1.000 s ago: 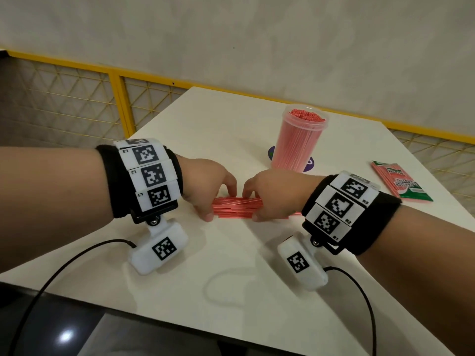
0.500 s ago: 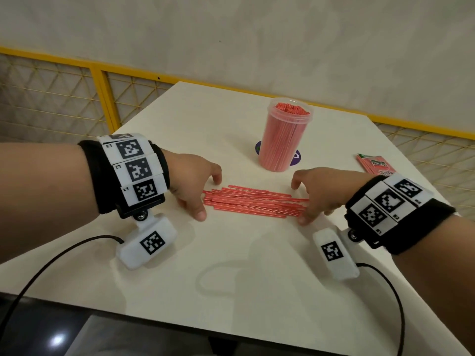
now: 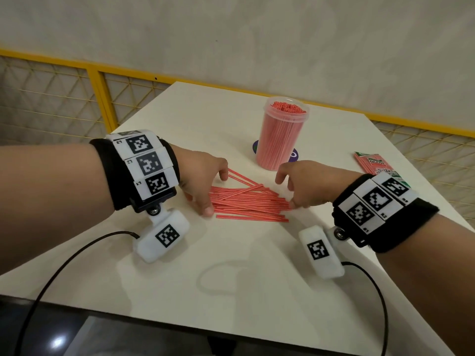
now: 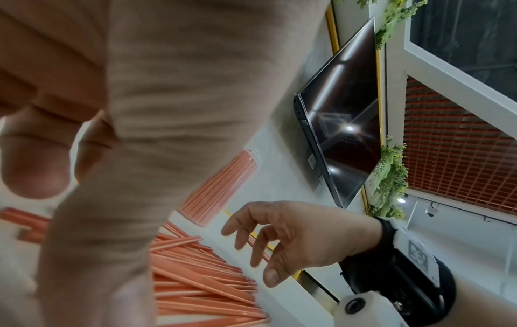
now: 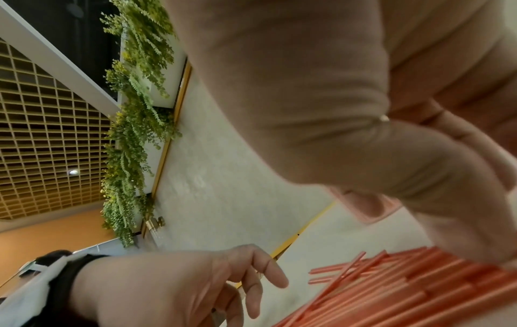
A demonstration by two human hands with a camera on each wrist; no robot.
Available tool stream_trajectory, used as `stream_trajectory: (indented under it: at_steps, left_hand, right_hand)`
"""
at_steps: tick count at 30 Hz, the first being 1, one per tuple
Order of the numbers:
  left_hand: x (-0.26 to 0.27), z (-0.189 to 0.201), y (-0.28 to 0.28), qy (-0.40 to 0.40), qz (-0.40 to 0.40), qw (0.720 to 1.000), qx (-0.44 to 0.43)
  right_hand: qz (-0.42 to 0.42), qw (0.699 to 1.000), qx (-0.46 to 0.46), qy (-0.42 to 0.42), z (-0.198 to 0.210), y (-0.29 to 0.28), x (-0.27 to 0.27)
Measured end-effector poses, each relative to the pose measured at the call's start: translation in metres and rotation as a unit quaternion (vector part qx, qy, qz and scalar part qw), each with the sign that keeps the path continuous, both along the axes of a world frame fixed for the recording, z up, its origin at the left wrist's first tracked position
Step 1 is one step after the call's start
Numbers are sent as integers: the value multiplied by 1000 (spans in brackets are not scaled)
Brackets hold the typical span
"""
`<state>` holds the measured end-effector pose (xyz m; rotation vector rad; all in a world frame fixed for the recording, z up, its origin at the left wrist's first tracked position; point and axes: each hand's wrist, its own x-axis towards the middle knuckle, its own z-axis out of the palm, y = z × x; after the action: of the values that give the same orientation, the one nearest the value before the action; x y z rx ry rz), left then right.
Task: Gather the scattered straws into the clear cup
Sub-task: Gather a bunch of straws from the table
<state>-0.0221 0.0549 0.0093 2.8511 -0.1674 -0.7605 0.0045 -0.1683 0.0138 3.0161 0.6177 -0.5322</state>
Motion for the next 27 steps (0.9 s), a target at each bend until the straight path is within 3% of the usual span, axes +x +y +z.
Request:
stream_trajectory:
  at_steps: [7, 15, 27]
  left_hand:
    - [0, -3, -6, -2, -38, 998, 54]
    - [11, -7, -15, -30, -34, 999, 18]
    - [7, -3, -17, -125, -91, 988, 18]
  right_hand:
    - [57, 995, 38, 78, 0, 11, -3]
    - [96, 995, -18, 28, 4, 36, -6]
    - [163, 984, -10, -64, 3, 49, -15]
